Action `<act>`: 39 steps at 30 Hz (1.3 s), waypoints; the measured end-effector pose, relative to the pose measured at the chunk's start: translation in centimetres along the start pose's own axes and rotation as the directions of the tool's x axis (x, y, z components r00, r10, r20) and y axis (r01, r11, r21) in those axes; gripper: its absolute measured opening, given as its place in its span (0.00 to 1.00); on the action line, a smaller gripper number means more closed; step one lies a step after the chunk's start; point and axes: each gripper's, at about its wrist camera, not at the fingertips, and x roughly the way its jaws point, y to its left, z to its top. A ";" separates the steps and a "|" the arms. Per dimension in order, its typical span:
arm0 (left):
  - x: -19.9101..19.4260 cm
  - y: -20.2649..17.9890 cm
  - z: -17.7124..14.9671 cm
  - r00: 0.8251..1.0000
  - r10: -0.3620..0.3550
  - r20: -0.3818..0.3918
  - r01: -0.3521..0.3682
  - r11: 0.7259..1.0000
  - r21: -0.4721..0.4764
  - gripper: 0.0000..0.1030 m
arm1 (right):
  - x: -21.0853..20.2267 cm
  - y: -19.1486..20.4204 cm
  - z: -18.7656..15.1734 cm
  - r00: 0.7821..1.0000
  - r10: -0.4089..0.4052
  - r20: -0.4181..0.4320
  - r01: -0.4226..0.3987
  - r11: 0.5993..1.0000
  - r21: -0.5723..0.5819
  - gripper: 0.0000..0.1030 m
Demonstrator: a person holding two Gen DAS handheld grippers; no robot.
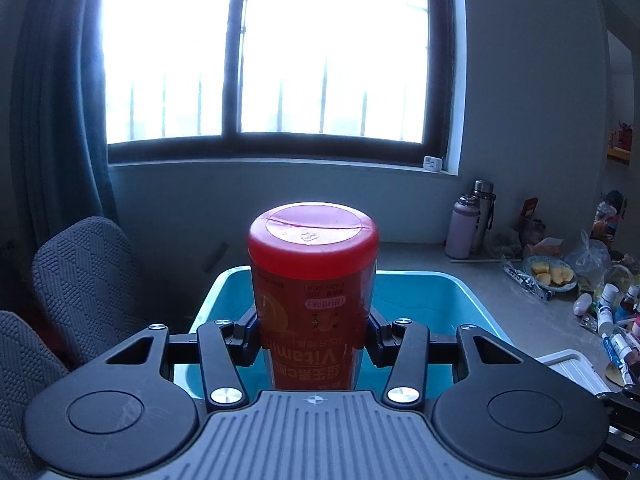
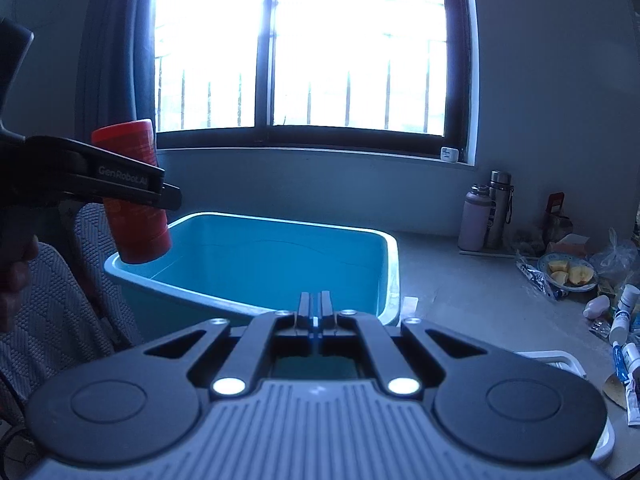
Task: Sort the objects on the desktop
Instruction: 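Carry both held items over the teal bin and open both tools to drop them, then move the open right tool to the tall red canister on the desk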
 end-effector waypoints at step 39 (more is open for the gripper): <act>-6.6 2.2 -8.2 0.997 0.051 -0.056 -0.057 0.991 -0.122 0.92 | -3.2 -0.8 -5.2 0.997 -0.027 -0.077 0.031 0.998 0.061 0.12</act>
